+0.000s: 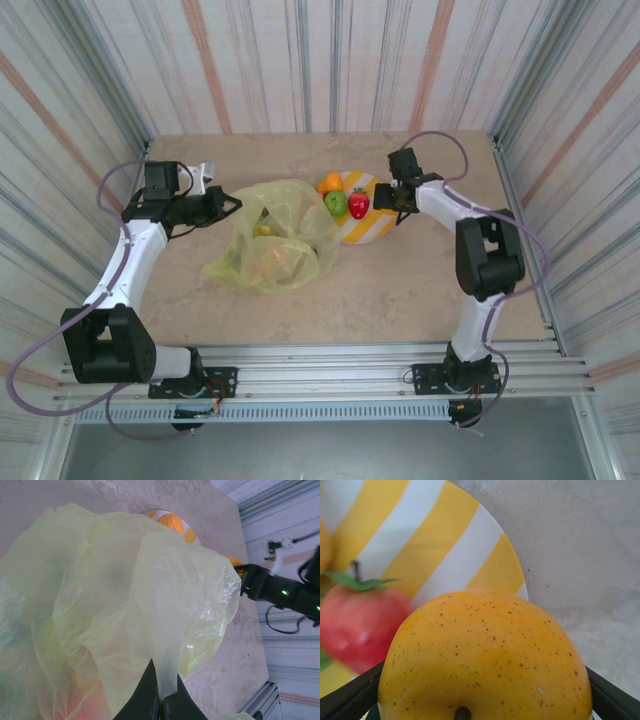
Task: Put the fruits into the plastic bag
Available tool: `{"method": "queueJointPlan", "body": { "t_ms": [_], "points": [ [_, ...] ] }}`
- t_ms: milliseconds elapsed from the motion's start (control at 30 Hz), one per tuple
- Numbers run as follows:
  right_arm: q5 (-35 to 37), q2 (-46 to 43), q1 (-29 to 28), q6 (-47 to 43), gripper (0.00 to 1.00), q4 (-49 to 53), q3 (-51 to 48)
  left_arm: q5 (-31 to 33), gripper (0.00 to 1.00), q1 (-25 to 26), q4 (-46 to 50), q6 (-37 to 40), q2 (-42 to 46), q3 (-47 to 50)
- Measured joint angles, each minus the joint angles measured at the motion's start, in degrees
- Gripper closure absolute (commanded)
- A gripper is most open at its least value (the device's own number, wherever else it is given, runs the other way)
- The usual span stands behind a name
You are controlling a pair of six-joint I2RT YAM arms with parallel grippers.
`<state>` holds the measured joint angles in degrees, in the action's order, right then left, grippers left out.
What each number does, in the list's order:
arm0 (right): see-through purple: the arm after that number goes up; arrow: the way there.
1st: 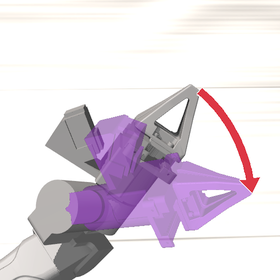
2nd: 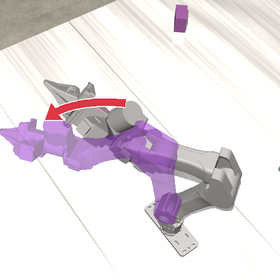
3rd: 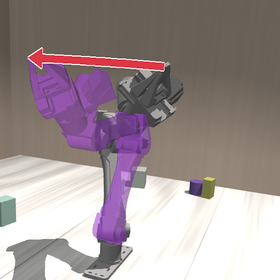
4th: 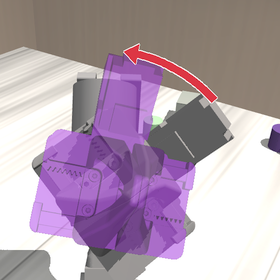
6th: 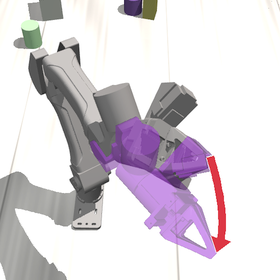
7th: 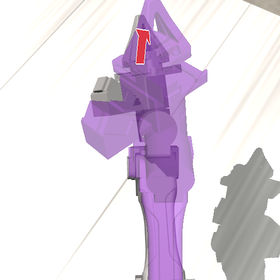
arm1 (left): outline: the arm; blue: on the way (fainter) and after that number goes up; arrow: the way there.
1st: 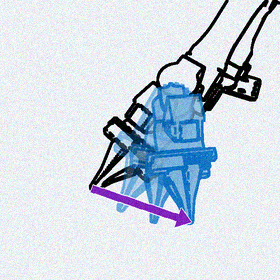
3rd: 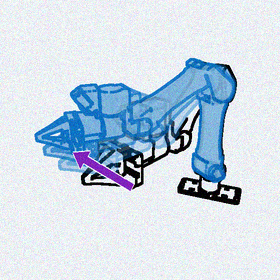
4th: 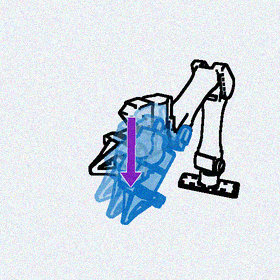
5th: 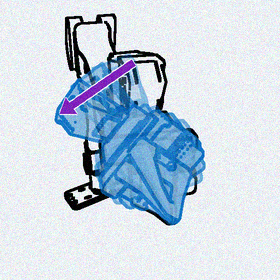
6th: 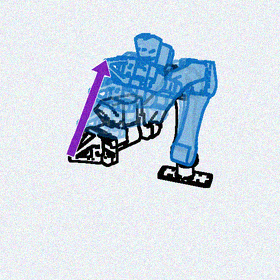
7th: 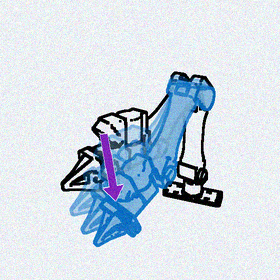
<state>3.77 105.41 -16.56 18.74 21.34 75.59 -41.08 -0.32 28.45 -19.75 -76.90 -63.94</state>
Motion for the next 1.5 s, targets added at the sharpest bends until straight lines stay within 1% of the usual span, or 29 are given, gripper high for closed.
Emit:
{"method": "queueJointPlan", "body": {
  "t_ms": [67, 133, 233, 333, 433, 600, 767, 967, 1100, 1267, 1500],
  "points": [
    [-1.81, -7.08, -0.61, 0.04, 0.36, -1.46, -4.81, -0.07, 1.0, 0.07, 0.0, -0.04, 0.0, 0.0],
    [-3.93, -13.6, -2.38, 0.07, 0.37, -2.86, -9.09, -0.31, 1.0, 0.31, 0.0, -0.07, 0.0, 0.0],
    [-7.69, -21.42, -7.67, 0.07, 0.37, -5.64, -15.17, -0.59, 1.0, 0.85, 0.0, -0.11, 0.0, 0.0],
    [-11.34, -25.16, -13.75, 0.07, 0.37, -8.15, -20.24, -0.9, 1.0, 1.6, 0.0, -0.24, 0.0, 0.0],
    [-14.16, -25.49, -18.69, 0.07, 0.38, -10.23, -23.5, -0.96, 1.0, 2.05, 0.0, -0.24, 0.0, 0.0],
    [-16.52, -22.88, -22.93, 0.09, 0.39, -14.21, -24.41, -1.01, 1.0, 2.6, -0.02, -0.24, 0.0, 0.0],
    [-18.1, -17.2, -25.83, 0.2, 0.4, -18.56, -23.85, -1.07, 1.0, 3.37, 0.0, -0.24, 0.0, 0.0],
    [-19.39, -8.5, -28.39, 0.76, 0.42, -22.53, -18.34, -1.14, 1.0, 4.02, 0.0, -0.24, 0.0, 0.0],
    [-19.63, -3.63, -29.16, 3.15, 0.42, -26.86, -13.38, -1.29, 1.0, 4.33, 0.0, -0.24, 0.11, 0.0],
    [-16.37, 0.72, -29.92, 6.99, 0.4, -31.32, -8.87, -1.33, 1.0, 4.83, 0.0, -0.24, 0.42, 0.0],
    [-7.61, 6.97, -32.7, 12.0, 0.38, -33.4, -2.03, -1.51, 1.0, 4.94, -0.02, -0.24, 0.44, 0.0]
  ]
}}
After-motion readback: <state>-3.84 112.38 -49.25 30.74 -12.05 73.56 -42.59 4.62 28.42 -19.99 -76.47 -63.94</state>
